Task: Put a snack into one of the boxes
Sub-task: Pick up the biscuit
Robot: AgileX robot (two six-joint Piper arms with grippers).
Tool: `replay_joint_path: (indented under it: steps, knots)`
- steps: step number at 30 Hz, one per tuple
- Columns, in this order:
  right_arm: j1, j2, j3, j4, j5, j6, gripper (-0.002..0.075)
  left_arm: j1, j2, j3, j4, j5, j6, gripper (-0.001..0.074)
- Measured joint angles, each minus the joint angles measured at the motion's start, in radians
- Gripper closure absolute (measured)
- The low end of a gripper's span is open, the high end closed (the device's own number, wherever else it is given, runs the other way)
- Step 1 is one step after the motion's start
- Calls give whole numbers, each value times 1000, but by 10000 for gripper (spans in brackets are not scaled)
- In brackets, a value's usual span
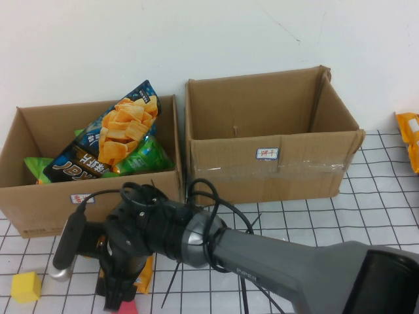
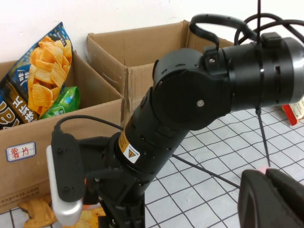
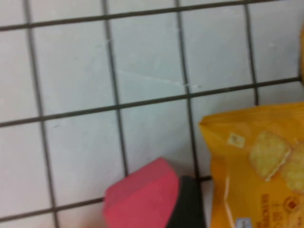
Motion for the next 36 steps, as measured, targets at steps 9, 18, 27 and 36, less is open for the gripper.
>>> replay_joint_path:
  steps: [9,18,27,36]
  knots:
    - [-15,26,-2,-7,-70,50,197,0,0,0,0,0,0,736]
    - [-17,33,-6,-8,-78,87,197,0,0,0,0,0,0,736]
    - [-17,34,-79,-7,-18,183,197,0,0,0,0,8,0,736]
    - [-17,36,-100,108,27,21,197,0,0,0,0,8,0,736]
